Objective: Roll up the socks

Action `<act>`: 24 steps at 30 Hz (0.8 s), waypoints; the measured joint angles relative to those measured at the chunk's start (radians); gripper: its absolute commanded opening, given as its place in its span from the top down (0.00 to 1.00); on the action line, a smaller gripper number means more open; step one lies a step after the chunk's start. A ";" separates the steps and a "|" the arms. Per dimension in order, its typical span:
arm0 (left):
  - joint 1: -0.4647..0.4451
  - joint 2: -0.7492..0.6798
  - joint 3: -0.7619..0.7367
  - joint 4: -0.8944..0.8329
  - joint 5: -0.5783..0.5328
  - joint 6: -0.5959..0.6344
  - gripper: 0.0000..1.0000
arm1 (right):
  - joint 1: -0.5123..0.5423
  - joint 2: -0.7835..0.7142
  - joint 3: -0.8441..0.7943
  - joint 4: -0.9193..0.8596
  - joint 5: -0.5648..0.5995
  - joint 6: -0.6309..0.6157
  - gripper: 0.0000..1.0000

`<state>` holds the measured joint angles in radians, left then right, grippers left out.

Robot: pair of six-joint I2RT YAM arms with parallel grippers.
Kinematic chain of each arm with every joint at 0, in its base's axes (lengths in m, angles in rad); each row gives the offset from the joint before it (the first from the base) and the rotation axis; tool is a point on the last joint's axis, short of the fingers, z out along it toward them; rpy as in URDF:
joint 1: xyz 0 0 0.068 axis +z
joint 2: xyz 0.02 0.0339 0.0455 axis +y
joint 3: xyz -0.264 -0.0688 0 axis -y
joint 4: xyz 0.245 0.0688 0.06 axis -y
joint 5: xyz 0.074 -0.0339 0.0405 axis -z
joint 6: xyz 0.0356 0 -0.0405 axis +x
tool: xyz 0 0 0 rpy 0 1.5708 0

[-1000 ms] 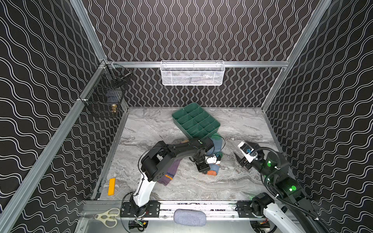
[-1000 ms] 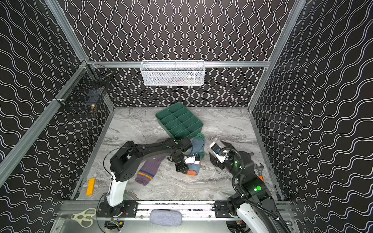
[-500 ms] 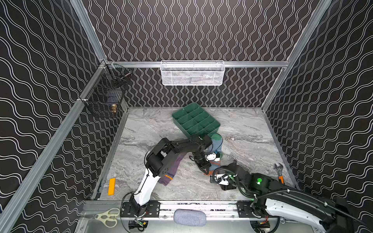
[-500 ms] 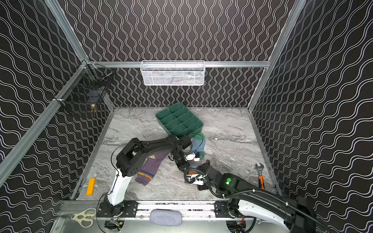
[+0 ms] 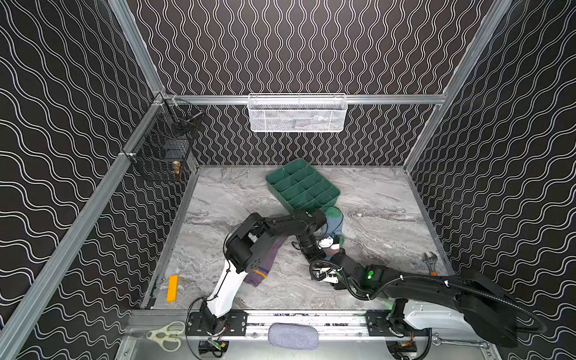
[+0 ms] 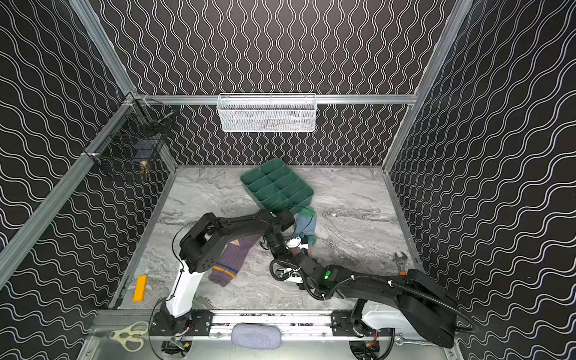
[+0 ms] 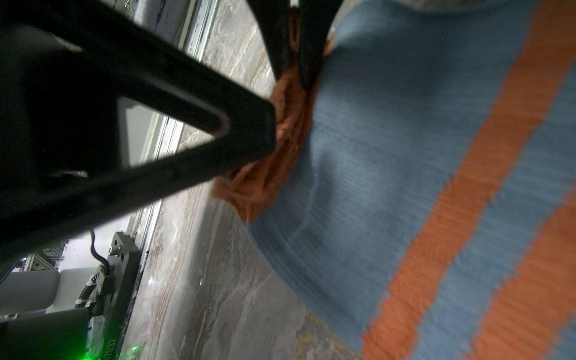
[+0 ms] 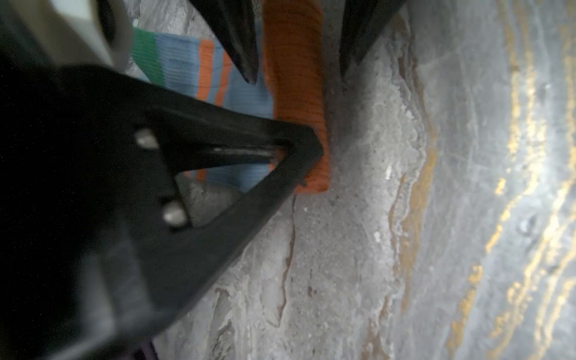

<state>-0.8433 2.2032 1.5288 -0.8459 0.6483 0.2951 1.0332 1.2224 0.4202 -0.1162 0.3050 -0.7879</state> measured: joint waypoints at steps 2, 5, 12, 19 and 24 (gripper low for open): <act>0.000 0.002 0.003 -0.002 0.000 0.000 0.92 | 0.000 0.016 -0.006 0.026 0.007 -0.007 0.72; 0.000 0.000 0.003 -0.002 0.000 0.000 0.89 | -0.001 0.032 -0.006 0.033 0.007 -0.006 0.85; -0.002 -0.044 -0.028 0.030 -0.004 -0.001 0.64 | 0.000 0.023 0.011 -0.018 -0.038 0.021 1.00; 0.010 -0.210 -0.140 0.095 -0.161 -0.054 0.49 | 0.000 0.012 0.074 -0.148 -0.147 0.130 0.99; 0.085 -0.463 -0.294 0.201 -0.301 -0.139 0.47 | -0.022 0.027 0.121 -0.220 -0.248 0.206 1.00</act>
<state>-0.7578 1.7401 1.2346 -0.6449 0.3470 0.1562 1.0111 1.2491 0.5411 -0.3367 0.0570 -0.5816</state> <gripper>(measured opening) 0.536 0.078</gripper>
